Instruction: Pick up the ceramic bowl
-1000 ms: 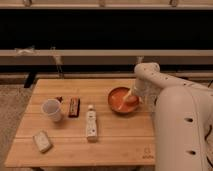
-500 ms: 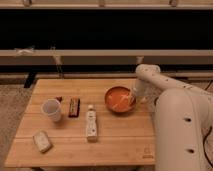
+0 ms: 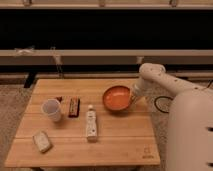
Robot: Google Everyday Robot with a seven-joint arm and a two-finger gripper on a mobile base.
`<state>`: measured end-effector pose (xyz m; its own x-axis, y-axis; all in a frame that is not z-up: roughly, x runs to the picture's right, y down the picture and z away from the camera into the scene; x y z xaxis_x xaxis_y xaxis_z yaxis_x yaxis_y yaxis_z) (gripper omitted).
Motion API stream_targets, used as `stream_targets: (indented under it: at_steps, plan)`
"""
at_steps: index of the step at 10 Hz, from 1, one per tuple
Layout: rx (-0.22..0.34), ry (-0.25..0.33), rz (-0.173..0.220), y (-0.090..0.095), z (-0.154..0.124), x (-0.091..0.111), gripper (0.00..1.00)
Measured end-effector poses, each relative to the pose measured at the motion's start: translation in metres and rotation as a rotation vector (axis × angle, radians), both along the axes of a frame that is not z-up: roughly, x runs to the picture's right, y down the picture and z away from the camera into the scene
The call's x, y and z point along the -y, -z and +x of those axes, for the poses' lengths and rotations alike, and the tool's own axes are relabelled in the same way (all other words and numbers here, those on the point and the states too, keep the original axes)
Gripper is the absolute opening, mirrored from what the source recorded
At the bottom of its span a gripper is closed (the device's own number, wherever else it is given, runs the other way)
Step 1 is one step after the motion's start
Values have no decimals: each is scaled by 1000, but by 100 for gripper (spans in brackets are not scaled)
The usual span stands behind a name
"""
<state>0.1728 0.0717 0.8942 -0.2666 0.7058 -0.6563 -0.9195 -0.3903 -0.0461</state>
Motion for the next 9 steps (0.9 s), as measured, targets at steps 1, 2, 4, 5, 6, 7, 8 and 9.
stream_targets:
  at_steps: [1, 2, 4, 5, 6, 7, 8, 9]
  plan:
    - [7, -19, 26, 7, -1, 5, 0]
    - [13, -31, 41, 10, -1, 9, 0]
    - [44, -50, 83, 16, -11, 20, 0]
    - [63, -58, 100, 18, -16, 25, 0]
    - [83, -67, 123, 22, -20, 32, 0]
    - [106, -73, 146, 27, -25, 38, 0]
    - [129, -74, 172, 35, -30, 48, 0]
    - [156, -79, 189, 42, -35, 57, 0]
